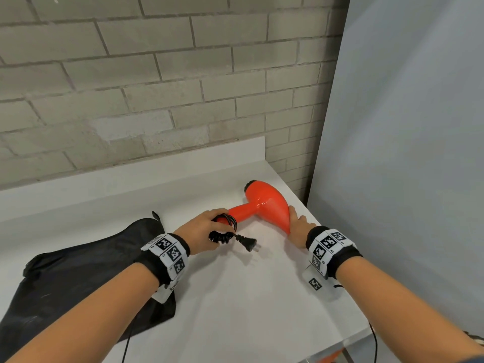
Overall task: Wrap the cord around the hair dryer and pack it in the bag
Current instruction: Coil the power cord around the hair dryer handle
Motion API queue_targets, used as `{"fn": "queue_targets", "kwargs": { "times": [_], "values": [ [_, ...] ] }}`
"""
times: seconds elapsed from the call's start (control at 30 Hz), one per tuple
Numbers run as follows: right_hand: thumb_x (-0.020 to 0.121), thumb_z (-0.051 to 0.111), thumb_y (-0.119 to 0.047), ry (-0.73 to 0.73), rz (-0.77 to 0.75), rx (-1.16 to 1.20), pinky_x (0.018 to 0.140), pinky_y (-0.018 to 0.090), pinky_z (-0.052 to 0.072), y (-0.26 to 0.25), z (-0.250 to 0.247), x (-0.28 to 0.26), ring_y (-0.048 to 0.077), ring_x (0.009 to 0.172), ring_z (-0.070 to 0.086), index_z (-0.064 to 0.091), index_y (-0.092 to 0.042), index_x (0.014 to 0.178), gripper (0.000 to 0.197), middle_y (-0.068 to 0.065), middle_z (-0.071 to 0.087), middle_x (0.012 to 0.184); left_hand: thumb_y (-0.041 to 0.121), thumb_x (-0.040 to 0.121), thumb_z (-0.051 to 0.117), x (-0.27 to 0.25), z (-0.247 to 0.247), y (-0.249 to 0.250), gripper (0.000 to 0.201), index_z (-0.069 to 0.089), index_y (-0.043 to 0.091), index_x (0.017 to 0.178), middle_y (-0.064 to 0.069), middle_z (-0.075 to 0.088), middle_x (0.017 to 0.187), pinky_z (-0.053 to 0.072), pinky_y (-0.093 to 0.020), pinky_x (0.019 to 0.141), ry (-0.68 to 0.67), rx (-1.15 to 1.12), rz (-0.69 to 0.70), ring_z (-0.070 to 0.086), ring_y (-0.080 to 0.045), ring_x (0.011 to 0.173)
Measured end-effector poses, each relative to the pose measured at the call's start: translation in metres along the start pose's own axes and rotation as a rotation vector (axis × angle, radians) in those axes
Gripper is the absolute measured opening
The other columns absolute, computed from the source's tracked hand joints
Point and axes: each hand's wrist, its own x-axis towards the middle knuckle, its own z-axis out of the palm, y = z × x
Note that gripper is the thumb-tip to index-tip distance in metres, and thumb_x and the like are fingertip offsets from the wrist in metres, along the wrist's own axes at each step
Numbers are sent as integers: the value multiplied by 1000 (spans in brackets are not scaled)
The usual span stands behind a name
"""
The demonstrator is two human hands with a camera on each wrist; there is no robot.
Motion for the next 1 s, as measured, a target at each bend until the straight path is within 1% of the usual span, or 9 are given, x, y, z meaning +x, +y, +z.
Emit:
{"fn": "queue_targets", "kwargs": {
  "times": [0.1, 0.2, 0.27, 0.37, 0.47, 0.6, 0.73, 0.9, 1.0],
  "values": [
    [90, 43, -14, -6, 19, -6, 99, 46, 43, 1, -4, 3, 41, 118, 47, -18, -25, 143, 82, 18, 25, 144, 14, 77, 62, -3, 2, -1, 46, 59, 36, 117, 4, 32, 145, 8, -46, 117, -122, 136, 79, 33, -15, 134],
    [90, 43, -15, 23, 22, -38, 99, 47, 42, 0, -5, 4, 41, 119, 45, -17, -25, 144, 81, 17, 29, 141, 18, 79, 59, -5, 9, -3, 44, 57, 38, 118, 11, 32, 147, 5, -48, 115, -271, 282, 107, 17, -13, 142],
    [91, 43, -14, 47, 22, -64, 99, 48, 41, -3, -4, 4, 41, 119, 44, -16, -24, 144, 80, 17, 31, 138, 21, 81, 55, -6, 15, -1, 42, 54, 40, 119, 17, 34, 146, 11, -47, 112, -294, 363, 113, 19, -15, 139],
    [91, 42, -13, 46, 11, -69, 98, 47, 39, -6, -4, 5, 41, 118, 42, -16, -22, 144, 80, 17, 31, 137, 25, 83, 51, -5, 19, 0, 40, 52, 42, 120, 24, 40, 141, 25, -37, 98, -270, 363, 93, 33, -17, 126],
    [89, 41, -12, 18, -18, -75, 99, 49, 37, -8, -6, 4, 41, 120, 40, -18, -21, 144, 81, 17, 30, 138, 16, 77, 62, 0, 17, -2, 50, 54, 32, 123, 14, 41, 143, 35, -33, 101, -356, 209, 30, 38, -18, 128],
    [89, 41, -10, -11, -73, -113, 99, 48, 36, -10, -9, -1, 41, 121, 40, -19, -20, 143, 82, 17, 29, 140, 16, 77, 63, -1, 17, -4, 46, 57, 26, 122, 6, 39, 143, 32, -27, 106, -356, 40, -68, 42, -18, 127],
    [88, 41, -8, -26, -87, -121, 99, 48, 37, -12, -11, -3, 40, 120, 40, -21, -21, 143, 83, 16, 29, 140, 21, 77, 65, -5, 23, -8, 47, 53, 34, 120, 6, 36, 117, 39, -33, 99, -306, -9, -206, 41, -18, 112],
    [88, 42, -7, -31, -90, -123, 99, 48, 38, -11, -11, -2, 38, 120, 39, -22, -22, 143, 85, 15, 31, 138, 19, 80, 62, -6, 33, -5, 64, 36, 33, 136, 0, 42, 138, 37, -38, 106, -305, 54, -261, 42, -22, 125],
    [89, 43, -8, 2, -77, -152, 102, 47, 35, -12, -10, -2, 37, 126, 33, -17, -20, 144, 82, 15, 29, 140, 20, 74, 69, -9, 32, -1, 63, 42, 27, 131, -2, 49, 130, 42, -35, 100, -191, -44, -354, 50, -23, 117]
  ]
}}
